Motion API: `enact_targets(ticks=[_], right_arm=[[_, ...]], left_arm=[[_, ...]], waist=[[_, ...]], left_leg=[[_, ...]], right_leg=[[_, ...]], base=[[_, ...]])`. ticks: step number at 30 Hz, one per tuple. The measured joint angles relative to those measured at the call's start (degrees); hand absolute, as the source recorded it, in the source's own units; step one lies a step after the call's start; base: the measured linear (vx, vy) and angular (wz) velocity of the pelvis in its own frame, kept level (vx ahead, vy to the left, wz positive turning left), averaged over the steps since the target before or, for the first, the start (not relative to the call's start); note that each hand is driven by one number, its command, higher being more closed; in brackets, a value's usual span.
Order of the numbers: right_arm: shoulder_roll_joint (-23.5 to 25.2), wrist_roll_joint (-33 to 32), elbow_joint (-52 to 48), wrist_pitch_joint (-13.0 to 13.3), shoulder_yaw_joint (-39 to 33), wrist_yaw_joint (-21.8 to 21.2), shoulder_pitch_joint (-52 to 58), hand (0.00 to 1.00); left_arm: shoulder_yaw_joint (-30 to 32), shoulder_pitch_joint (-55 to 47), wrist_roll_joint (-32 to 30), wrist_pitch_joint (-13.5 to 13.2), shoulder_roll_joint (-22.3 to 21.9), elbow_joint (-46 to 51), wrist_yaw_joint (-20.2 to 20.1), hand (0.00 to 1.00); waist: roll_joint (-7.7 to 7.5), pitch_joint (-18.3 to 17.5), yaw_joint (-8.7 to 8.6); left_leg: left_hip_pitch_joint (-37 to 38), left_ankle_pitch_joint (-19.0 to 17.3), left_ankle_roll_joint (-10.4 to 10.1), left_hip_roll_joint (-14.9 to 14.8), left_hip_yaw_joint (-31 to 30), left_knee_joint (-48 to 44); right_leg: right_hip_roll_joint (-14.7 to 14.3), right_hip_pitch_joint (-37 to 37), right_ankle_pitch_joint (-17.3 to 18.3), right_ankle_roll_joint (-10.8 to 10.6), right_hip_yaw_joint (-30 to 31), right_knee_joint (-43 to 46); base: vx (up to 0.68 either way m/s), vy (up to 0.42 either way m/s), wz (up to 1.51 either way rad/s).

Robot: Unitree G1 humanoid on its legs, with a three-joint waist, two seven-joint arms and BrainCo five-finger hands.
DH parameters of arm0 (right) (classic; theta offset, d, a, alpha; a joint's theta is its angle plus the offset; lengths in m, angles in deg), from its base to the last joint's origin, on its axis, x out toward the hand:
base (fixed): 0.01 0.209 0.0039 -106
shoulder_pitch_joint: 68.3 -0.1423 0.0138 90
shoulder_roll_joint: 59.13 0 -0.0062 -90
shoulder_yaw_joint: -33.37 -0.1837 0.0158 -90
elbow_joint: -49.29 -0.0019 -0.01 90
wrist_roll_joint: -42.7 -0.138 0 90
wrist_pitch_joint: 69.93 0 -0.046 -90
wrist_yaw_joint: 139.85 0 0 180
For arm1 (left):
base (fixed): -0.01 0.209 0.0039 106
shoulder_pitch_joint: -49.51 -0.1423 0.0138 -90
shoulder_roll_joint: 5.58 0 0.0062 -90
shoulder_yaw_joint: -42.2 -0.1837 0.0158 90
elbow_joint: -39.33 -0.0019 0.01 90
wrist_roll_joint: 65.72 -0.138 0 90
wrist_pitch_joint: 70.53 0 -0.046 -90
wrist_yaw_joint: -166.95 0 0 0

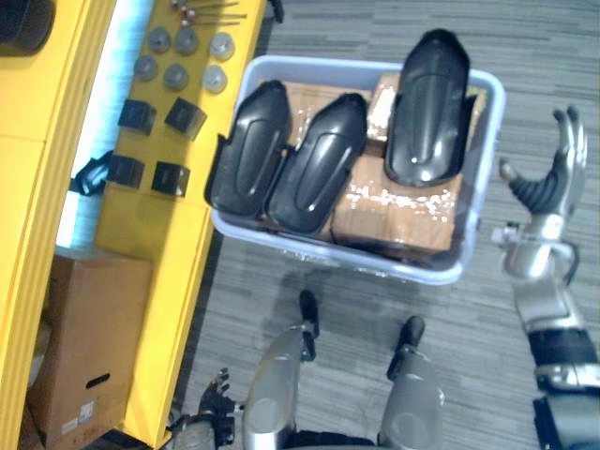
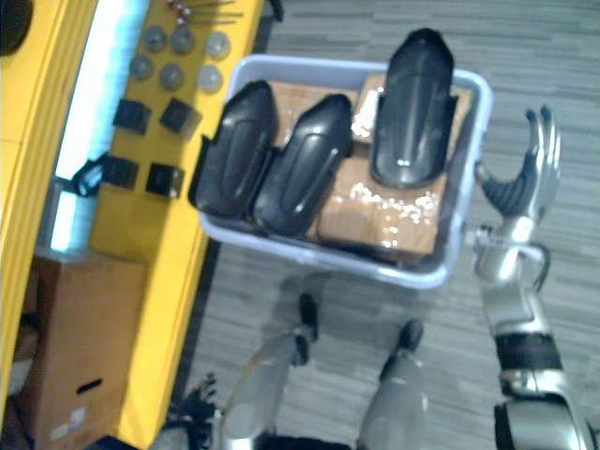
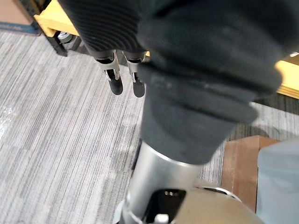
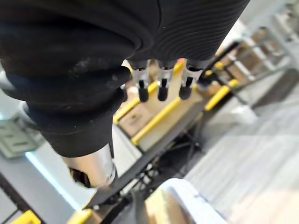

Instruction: Walk over and take plastic housings, then place them on the shelf

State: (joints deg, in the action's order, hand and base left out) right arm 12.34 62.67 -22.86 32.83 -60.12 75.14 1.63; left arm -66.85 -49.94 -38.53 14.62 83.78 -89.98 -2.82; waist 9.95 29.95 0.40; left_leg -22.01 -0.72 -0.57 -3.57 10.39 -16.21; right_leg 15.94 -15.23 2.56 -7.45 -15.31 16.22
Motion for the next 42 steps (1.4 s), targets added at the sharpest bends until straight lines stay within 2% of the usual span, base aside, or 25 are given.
enact_targets(ticks=[1,7,11,13,14,17,20,23,27,30,34,38,42], right_arm=[[1.6,0.0,-6.4,2.5,0.1,-1.2,1.4,0.00],[2.9,-1.7,-6.3,2.5,-1.8,-2.1,3.3,0.00],[7.3,-12.1,-5.3,1.5,-8.8,-6.5,7.2,0.00],[8.7,-20.1,-2.5,-0.3,-13.4,-10.5,9.8,0.00],[8.9,-21.7,-1.7,-0.5,-14.6,-11.4,10.3,0.00],[9.8,-32.3,2.6,-3.4,-19.9,-16.5,10.1,0.00],[9.1,-36.3,5.0,-5.0,-20.9,-18.7,8.2,0.00],[6.9,-38.5,9.4,-5.8,-20.9,-19.5,3.4,0.00],[2.4,-39.1,13.4,-5.9,-20.2,-21.2,-2.7,0.00],[-1.7,-38.9,15.4,-5.9,-17.8,-22.8,-8.1,0.00],[-5.1,-38.7,17.8,-4.5,-13.6,-25.8,-13.6,0.00],[-6.5,-36.2,17.8,-3.9,-9.7,-27.7,-17.7,0.00],[-9.6,-34.9,18.9,-4.1,-6.9,-30.2,-21.1,0.00]], left_arm=[[0.5,-1.0,0.0,-1.4,1.4,0.0,-0.3,0.00],[0.6,-1.6,0.0,-2.2,1.6,0.0,-0.3,0.00],[2.9,-3.1,-0.4,-2.2,0.5,0.0,-0.4,0.00],[5.1,-4.3,-0.8,-2.1,-0.4,0.0,-0.6,0.00],[5.2,-4.4,-1.0,-2.1,-0.4,0.0,-0.7,0.00],[6.6,-5.3,-1.3,-1.0,-0.9,0.0,-1.1,0.00],[7.6,-5.5,-1.3,-0.4,-1.4,-0.1,-1.6,0.00],[7.8,-5.5,-1.3,-0.3,-1.8,-0.2,-1.6,0.00],[8.2,-5.1,-1.3,-0.1,-2.8,-0.5,-1.7,0.00],[8.2,-4.4,-1.3,0.0,-3.7,-2.0,-1.7,0.00],[7.7,-4.0,-1.2,0.1,-4.6,-3.0,-1.9,0.00],[7.3,-3.8,-1.3,0.2,-4.6,-3.0,-2.0,0.00],[6.2,-2.3,-1.3,1.5,-5.0,-3.6,-2.5,0.00]], waist=[[-2.49,0.0,-0.41],[-3.06,-0.2,-0.64],[-3.86,-0.2,-1.43],[-4.68,-0.5,-1.58],[-4.70,-0.5,-1.72],[-5.12,-0.9,-2.25],[-5.22,-0.9,-2.65],[-4.96,-1.0,-2.53],[-4.44,-1.4,-1.12],[-3.32,-1.9,-1.02],[-1.91,-2.6,-0.87],[-1.45,-2.8,-0.53],[0.92,-2.7,0.16]], left_leg=[[2.1,1.9,-0.7,-0.6,1.1,3.6],[3.0,1.9,-0.7,-0.6,1.2,3.9],[5.5,1.9,-0.8,-0.6,1.9,5.3],[6.7,2.1,-0.9,-0.6,2.7,6.4],[7.0,2.2,-1.0,-0.6,2.7,6.6],[8.8,2.7,-1.2,-0.5,2.8,8.2],[9.2,3.8,-1.4,-0.6,2.2,9.6],[9.2,5.2,-1.3,-0.3,1.3,11.3],[10.0,7.2,-1.1,0.3,0.9,14.2],[9.9,8.4,-0.6,1.3,0.6,15.9],[9.9,9.2,-0.2,2.2,-0.5,16.8],[9.7,9.3,-0.1,2.6,-0.5,16.9],[8.6,9.9,0.4,3.2,-0.8,17.1]], right_leg=[[-1.0,0.1,-0.4,0.0,1.0,-0.7],[-1.1,0.9,-0.5,0.0,1.2,-1.1],[-1.2,3.2,-0.7,0.0,1.3,-2.6],[-1.5,3.9,-1.2,0.1,1.8,-3.7],[-1.6,4.3,-1.3,0.1,1.8,-4.1],[-1.7,5.8,-1.5,-0.1,1.6,-5.0],[-2.0,6.2,-1.6,0.0,0.9,-5.1],[-2.0,6.2,-1.6,0.1,-0.3,-5.1],[-1.6,6.1,-1.6,0.1,-0.9,-4.8],[-0.7,5.1,-1.7,0.0,-1.1,-4.1],[0.2,5.0,-1.7,-0.2,-1.9,-3.7],[0.7,4.3,-1.6,-0.2,-1.8,-3.1],[1.4,3.2,-1.8,-0.5,-1.9,-2.6]], base=[[0.00,0.000,0.00],[0.00,0.000,-0.01],[0.02,0.002,-0.08],[0.06,0.007,-0.14],[0.04,0.005,-0.04],[0.04,0.001,0.01],[0.01,-0.007,0.11],[-0.02,-0.008,0.18],[-0.02,0.005,0.11],[-0.02,0.035,0.09],[0.00,0.024,0.12],[0.00,0.000,0.00],[0.00,0.010,0.05]])
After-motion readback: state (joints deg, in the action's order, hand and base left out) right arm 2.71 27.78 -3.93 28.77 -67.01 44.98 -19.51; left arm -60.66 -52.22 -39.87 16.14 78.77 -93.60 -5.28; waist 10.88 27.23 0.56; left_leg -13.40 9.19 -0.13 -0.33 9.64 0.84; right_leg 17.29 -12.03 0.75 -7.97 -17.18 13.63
